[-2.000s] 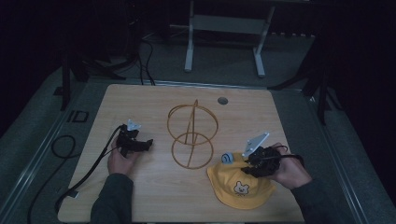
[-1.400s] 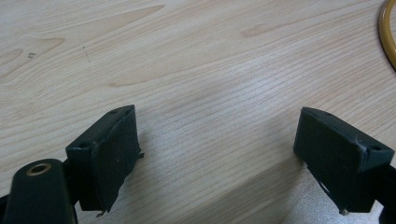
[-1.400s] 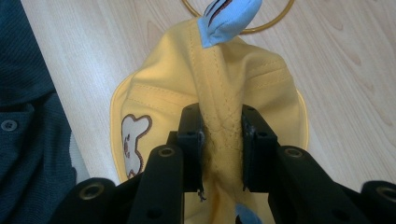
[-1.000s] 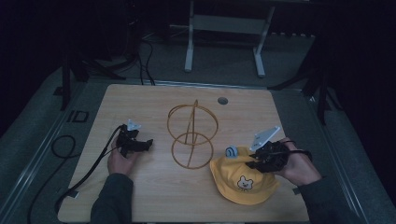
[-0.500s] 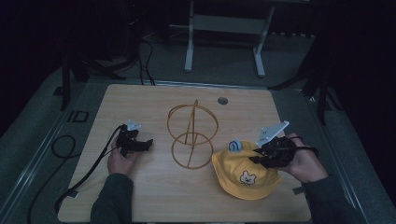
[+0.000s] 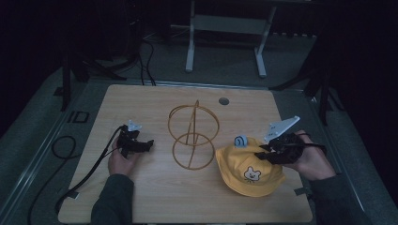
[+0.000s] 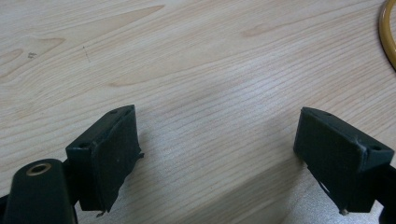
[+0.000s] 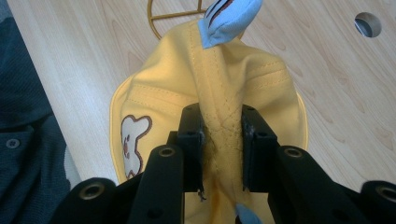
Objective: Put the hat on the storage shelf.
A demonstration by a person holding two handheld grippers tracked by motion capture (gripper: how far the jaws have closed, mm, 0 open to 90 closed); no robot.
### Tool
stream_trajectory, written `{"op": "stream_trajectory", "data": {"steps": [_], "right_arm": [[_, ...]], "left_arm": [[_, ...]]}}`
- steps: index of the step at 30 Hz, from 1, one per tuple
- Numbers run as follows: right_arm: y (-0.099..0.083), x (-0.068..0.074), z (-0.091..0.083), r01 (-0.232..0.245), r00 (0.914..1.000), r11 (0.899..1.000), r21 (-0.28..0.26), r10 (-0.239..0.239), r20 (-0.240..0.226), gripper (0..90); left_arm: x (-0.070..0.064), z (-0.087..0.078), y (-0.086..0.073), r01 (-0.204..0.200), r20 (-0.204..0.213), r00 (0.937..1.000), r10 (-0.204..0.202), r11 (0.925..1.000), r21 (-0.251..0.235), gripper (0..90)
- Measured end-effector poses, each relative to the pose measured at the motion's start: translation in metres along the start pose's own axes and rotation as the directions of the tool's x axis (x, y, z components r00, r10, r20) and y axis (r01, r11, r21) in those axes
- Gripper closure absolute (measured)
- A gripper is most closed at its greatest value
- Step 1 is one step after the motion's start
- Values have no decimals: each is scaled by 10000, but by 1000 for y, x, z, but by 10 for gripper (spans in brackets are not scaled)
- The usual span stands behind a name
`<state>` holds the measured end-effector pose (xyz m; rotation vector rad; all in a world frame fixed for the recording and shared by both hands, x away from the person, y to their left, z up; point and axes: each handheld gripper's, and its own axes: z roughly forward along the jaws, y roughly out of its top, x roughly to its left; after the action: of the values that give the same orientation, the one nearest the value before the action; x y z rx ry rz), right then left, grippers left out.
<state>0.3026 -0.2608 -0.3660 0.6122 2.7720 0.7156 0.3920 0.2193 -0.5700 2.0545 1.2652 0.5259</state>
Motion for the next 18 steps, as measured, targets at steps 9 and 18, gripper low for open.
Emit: {"op": "stream_trajectory", "data": {"steps": [9, 18], "right_arm": [[-1, -8, -10, -194, 9998, 9993, -329, 197, 64, 736], [0, -14, -20, -426, 9991, 9967, -692, 424, -37, 741]], "left_arm": [[0, 0, 0, 1, -1, 10000, -1, 10000, -1, 139], [0, 0, 0, 1, 0, 10000, -1, 10000, 1, 139]]}}
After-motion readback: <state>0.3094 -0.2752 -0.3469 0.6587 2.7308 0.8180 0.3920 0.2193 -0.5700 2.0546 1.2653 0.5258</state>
